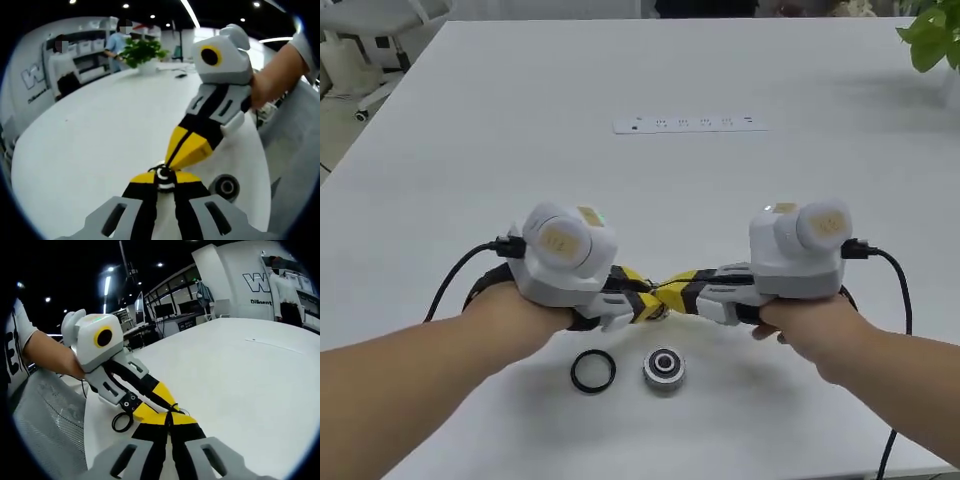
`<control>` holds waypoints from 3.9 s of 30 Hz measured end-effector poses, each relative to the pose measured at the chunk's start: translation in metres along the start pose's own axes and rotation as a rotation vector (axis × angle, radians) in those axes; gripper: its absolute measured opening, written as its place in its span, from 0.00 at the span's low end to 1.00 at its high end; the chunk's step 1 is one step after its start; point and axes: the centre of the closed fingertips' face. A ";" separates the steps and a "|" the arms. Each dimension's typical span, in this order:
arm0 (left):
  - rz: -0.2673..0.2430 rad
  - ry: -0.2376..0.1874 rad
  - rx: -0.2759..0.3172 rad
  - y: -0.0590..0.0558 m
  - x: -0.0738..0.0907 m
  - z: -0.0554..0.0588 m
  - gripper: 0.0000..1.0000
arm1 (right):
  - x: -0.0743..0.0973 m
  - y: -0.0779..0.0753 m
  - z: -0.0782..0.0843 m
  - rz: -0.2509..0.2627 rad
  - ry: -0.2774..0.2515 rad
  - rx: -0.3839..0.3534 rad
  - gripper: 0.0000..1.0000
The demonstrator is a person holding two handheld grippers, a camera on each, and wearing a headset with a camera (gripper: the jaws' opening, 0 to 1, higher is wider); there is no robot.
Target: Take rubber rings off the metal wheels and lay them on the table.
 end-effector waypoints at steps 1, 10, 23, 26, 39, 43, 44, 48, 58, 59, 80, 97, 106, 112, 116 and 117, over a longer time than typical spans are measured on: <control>0.002 -0.003 -0.003 0.000 0.000 0.000 0.12 | 0.001 -0.001 0.001 0.001 -0.003 -0.006 0.00; -0.002 -0.010 -0.049 -0.001 0.000 -0.001 0.13 | 0.006 -0.005 0.003 0.012 -0.009 -0.043 0.00; 0.048 -0.017 -0.130 -0.012 0.012 0.000 0.22 | 0.009 0.001 -0.002 -0.004 -0.025 -0.060 0.00; 0.058 -0.026 -0.144 -0.014 0.017 -0.001 0.25 | 0.010 0.002 -0.004 -0.008 -0.034 -0.065 0.00; 0.062 -0.079 -0.129 -0.016 0.038 -0.010 0.36 | 0.017 0.007 -0.013 -0.021 -0.065 -0.072 0.00; 0.062 -0.089 -0.124 -0.016 0.043 -0.011 0.39 | 0.019 0.008 -0.015 -0.023 -0.071 -0.073 0.00; 0.063 -0.092 -0.122 -0.016 0.045 -0.011 0.40 | 0.019 0.007 -0.016 -0.023 -0.072 -0.074 0.00; 0.062 -0.100 -0.115 -0.015 0.050 -0.011 0.46 | 0.021 0.007 -0.017 -0.026 -0.077 -0.076 0.00; 0.053 -0.101 -0.099 -0.015 0.064 -0.003 0.53 | 0.024 0.009 -0.020 -0.037 -0.082 -0.068 0.00; 0.052 -0.102 -0.097 -0.014 0.066 -0.003 0.54 | 0.024 0.009 -0.020 -0.037 -0.082 -0.068 0.00; 0.031 -0.125 -0.083 -0.015 0.100 0.008 0.65 | 0.026 0.032 -0.028 -0.070 -0.081 -0.032 0.00; 0.009 -0.112 -0.086 -0.018 0.118 0.026 0.73 | 0.016 0.053 -0.026 -0.131 -0.048 -0.006 0.00; -0.005 -0.115 -0.081 -0.017 0.125 0.030 0.77 | 0.012 0.064 -0.022 -0.164 -0.027 0.005 0.00; -0.010 -0.110 -0.074 -0.019 0.127 0.036 0.78 | 0.008 0.068 -0.018 -0.180 -0.011 0.014 0.00; -0.011 -0.104 -0.074 -0.019 0.128 0.039 0.78 | 0.004 0.073 -0.014 -0.195 0.006 0.021 0.00; -0.012 -0.102 -0.074 -0.019 0.129 0.040 0.78 | 0.004 0.075 -0.013 -0.198 0.009 0.023 0.00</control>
Point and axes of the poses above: the centre of the closed fingertips' face, and the gripper's own axes: x roughly backward along the fingers, y roughly to its left, z roughly out of its underside, and after that the axes turned 7 degrees about y, right-handed
